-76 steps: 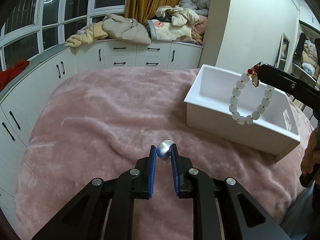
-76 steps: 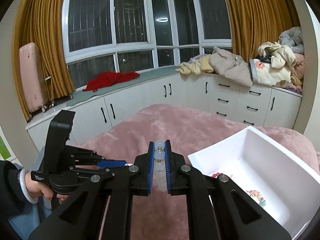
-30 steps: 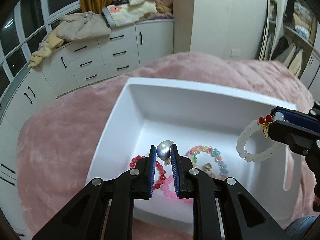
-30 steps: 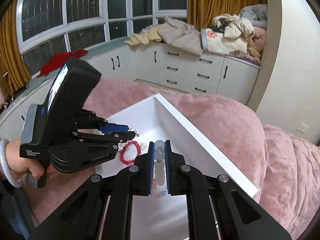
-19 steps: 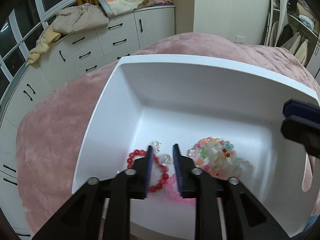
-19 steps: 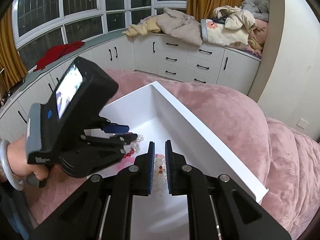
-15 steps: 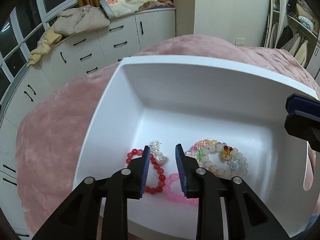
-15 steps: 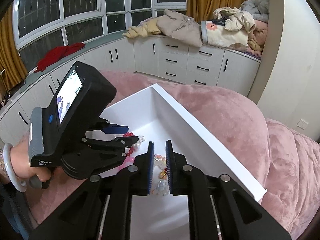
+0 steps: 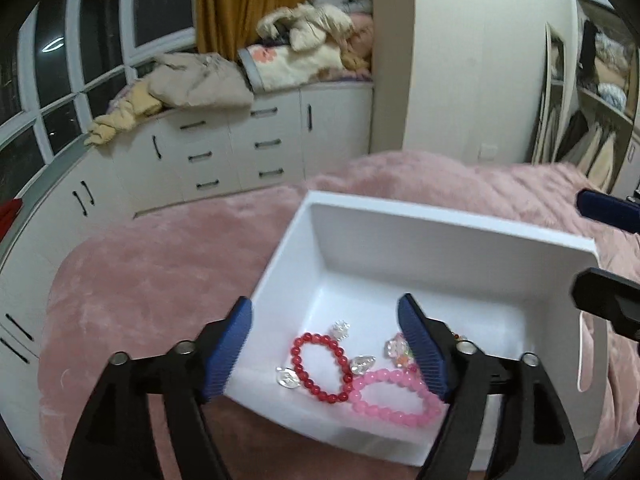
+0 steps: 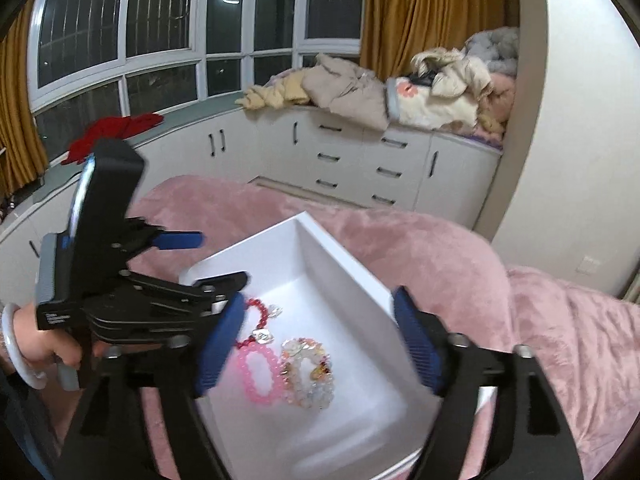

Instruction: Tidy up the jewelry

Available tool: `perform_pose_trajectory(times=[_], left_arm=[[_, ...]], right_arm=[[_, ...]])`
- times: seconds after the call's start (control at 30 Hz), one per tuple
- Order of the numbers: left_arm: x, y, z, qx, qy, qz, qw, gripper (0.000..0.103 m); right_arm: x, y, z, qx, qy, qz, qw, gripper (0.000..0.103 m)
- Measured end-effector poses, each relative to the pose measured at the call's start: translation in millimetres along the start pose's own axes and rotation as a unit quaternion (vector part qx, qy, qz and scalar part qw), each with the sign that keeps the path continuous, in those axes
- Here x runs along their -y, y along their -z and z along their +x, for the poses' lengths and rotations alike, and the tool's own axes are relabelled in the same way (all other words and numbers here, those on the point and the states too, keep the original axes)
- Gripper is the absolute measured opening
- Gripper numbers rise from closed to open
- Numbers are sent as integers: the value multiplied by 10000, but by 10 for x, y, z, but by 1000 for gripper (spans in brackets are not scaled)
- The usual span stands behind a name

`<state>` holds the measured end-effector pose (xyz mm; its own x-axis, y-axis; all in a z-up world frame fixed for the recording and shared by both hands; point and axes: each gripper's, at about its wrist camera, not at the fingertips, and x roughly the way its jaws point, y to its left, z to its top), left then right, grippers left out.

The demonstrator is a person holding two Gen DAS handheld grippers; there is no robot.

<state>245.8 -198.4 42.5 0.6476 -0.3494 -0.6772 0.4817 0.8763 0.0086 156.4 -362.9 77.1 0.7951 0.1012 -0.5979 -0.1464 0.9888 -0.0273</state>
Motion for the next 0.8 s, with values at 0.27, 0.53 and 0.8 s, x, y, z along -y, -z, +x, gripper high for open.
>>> perform_pose_trajectory(times=[0.27,0.53,0.8], left_arm=[[-261,169,-490,624,-430,-558,9956,99],[-200,504,-892,1031,-1281,-403,9856,100],[-37,713,-1029,831,-774,-718,9909,100]], right_arm=[[134,-66,-526,786,93,491,9957,98],[215,26,-692,549,-86,1010,9933,98],[-38,419,-848,562,262,660,9959,98]])
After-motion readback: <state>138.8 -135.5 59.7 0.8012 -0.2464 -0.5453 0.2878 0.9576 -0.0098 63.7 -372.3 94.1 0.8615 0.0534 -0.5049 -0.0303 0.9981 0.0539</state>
